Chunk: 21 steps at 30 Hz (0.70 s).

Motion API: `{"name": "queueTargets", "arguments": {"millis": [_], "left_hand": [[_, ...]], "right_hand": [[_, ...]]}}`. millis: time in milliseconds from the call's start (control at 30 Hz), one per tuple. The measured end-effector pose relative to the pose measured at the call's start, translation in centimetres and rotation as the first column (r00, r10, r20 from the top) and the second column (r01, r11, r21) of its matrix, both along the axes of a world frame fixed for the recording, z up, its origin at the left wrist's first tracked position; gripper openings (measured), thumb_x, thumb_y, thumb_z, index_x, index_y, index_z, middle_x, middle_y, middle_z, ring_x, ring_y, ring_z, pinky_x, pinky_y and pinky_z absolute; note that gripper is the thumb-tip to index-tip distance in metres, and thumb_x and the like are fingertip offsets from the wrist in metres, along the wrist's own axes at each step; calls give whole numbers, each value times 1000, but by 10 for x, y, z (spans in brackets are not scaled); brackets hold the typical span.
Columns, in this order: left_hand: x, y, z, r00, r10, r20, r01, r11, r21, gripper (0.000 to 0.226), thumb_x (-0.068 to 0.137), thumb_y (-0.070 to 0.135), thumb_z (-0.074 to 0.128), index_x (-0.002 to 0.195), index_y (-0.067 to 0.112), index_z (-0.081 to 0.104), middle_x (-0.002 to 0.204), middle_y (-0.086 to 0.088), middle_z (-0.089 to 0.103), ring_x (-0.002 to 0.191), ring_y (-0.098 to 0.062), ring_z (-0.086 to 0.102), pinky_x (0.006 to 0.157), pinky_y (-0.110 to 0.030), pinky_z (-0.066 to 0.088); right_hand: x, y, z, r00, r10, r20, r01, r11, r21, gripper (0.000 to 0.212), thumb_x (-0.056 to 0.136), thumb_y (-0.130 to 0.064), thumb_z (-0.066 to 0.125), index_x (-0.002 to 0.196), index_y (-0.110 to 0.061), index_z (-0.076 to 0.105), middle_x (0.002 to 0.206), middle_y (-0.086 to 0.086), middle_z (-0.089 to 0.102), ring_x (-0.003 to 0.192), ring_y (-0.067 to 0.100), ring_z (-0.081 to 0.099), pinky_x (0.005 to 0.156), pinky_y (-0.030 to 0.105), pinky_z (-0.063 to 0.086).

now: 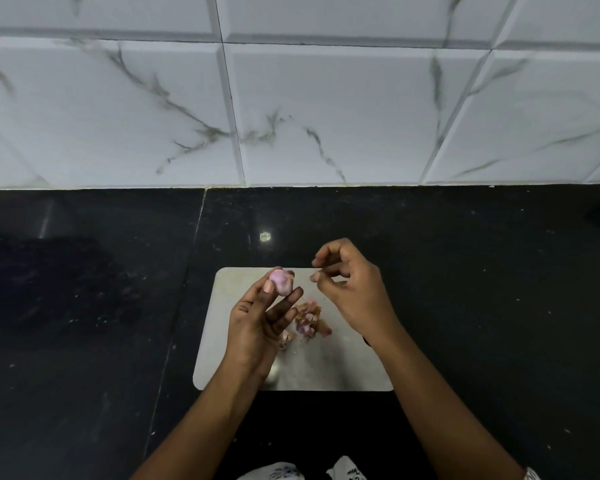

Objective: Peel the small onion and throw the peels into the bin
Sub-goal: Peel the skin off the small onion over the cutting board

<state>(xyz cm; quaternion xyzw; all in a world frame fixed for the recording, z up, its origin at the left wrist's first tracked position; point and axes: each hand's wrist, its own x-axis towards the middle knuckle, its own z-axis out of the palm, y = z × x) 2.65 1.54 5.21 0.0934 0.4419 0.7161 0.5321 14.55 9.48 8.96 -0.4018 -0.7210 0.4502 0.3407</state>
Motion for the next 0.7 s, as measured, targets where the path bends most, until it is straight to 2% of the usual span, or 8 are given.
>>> {"name": "queueTargets", "arguments": {"millis": [100, 167, 200, 300, 400, 567, 633, 700], "left_hand": [[-3, 1, -1, 999, -5, 51, 6, 1000, -27, 27, 88, 26, 51, 108, 14, 65, 99, 1, 75, 87, -15, 72, 59, -18, 56], [-5, 2, -2, 995, -6, 101, 12, 998, -61, 28, 92, 26, 50, 112, 12, 65, 100, 0, 75, 89, -13, 72, 59, -17, 55], [-5, 2, -3, 992, -4, 130, 14, 997, -76, 29, 93, 27, 49, 113, 11, 64, 100, 0, 75, 88, -11, 72, 59, -16, 55], [-6, 3, -1, 980, -5, 198, 25, 995, -100, 29, 92, 29, 52, 109, 10, 66, 97, -3, 75, 87, -11, 72, 61, -16, 56], [-4, 3, 2, 970, -32, 240, 59, 993, -105, 28, 91, 29, 53, 105, 9, 66, 95, -7, 75, 85, -13, 73, 59, -18, 57], [-2, 3, 6, 957, -46, 287, 76, 993, -94, 27, 87, 29, 57, 102, 9, 66, 89, -9, 76, 79, -13, 73, 56, -18, 57], [-2, 3, 6, 952, -37, 305, 69, 993, -95, 26, 88, 28, 56, 101, 9, 66, 85, -8, 76, 73, -12, 73, 56, -19, 57], [-1, 3, 7, 947, -35, 319, 69, 993, -96, 29, 86, 29, 59, 103, 7, 66, 84, -9, 75, 67, -10, 71, 56, -19, 57]], "right_hand": [[2, 0, 4, 986, 32, 166, -44, 997, 70, 14, 88, -13, 58, 91, -26, 63, 81, -12, 66, 75, 4, 65, 68, 20, 53], [2, 0, 5, 934, 39, 354, -86, 989, 118, 13, 92, -26, 53, 97, -24, 64, 85, -9, 69, 80, 5, 64, 74, 27, 53], [2, 0, 5, 928, 16, 373, -78, 986, 149, 13, 91, -30, 54, 95, -23, 64, 84, -7, 69, 80, 6, 63, 74, 29, 53], [0, -2, 7, 957, -9, 290, -39, 987, 157, 4, 84, -20, 64, 85, -20, 60, 79, -8, 62, 70, 4, 60, 64, 26, 52], [0, -2, 7, 911, 105, 399, -133, 990, 43, 23, 80, -8, 64, 93, -26, 58, 103, -12, 53, 77, 1, 60, 67, 19, 52], [-5, -4, 9, 936, 69, 346, -110, 989, 100, 13, 83, -19, 66, 93, -26, 62, 91, -12, 60, 78, -1, 58, 61, 8, 46], [-6, -4, 7, 946, 90, 312, -134, 983, 123, 18, 80, -23, 69, 96, -27, 61, 95, -13, 60, 83, -1, 57, 68, 9, 45], [-6, -4, 4, 944, 123, 306, -166, 979, 119, 27, 76, -27, 73, 101, -29, 62, 97, -14, 60, 86, 2, 57, 72, 18, 48]]}}
